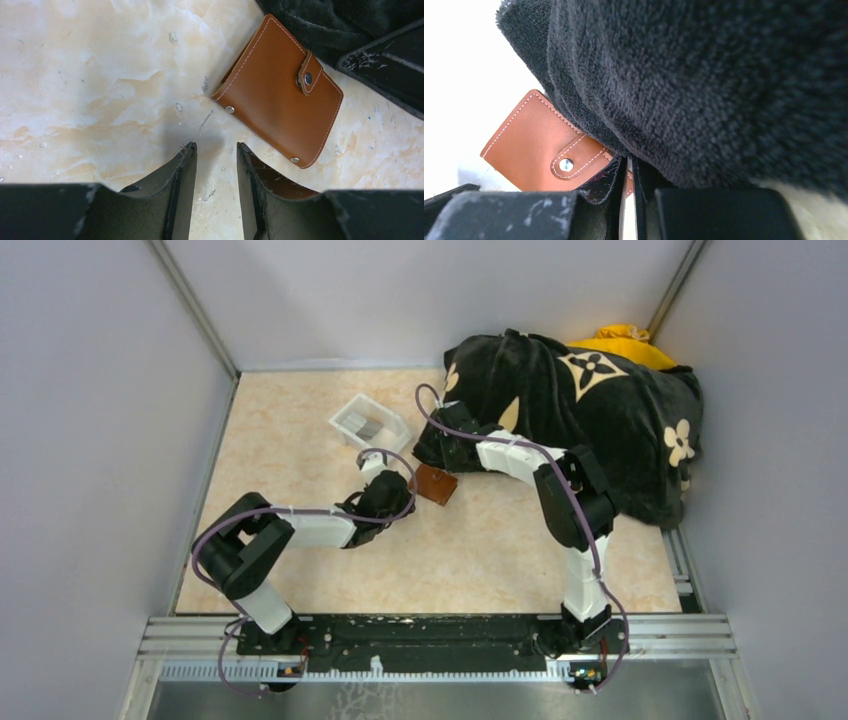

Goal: Put the credit cards into the card holder
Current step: Close the card holder at the center of the board.

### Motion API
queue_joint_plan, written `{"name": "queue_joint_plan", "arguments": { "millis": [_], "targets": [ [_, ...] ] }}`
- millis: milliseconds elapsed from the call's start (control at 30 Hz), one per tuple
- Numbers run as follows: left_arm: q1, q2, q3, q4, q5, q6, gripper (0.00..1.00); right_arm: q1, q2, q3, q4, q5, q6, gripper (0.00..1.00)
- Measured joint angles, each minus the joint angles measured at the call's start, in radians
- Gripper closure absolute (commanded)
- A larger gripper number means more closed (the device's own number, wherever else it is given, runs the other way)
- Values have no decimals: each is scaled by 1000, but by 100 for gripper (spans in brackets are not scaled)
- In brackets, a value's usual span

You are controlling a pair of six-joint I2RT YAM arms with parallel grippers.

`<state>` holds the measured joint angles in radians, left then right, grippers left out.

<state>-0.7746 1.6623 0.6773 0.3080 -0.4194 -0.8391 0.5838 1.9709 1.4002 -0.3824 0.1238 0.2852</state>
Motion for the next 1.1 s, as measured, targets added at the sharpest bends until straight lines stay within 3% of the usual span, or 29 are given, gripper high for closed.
{"name": "queue_joint_plan", "arguments": {
  "millis": [667,1100],
  "targets": [
    [3,62,41,42,-33,-6,59,10,32,-39,54,-23,-1,95],
    [23,18,-20,64,-51,-10,59,95,-14,-107,74,6,31,96]
  ]
}}
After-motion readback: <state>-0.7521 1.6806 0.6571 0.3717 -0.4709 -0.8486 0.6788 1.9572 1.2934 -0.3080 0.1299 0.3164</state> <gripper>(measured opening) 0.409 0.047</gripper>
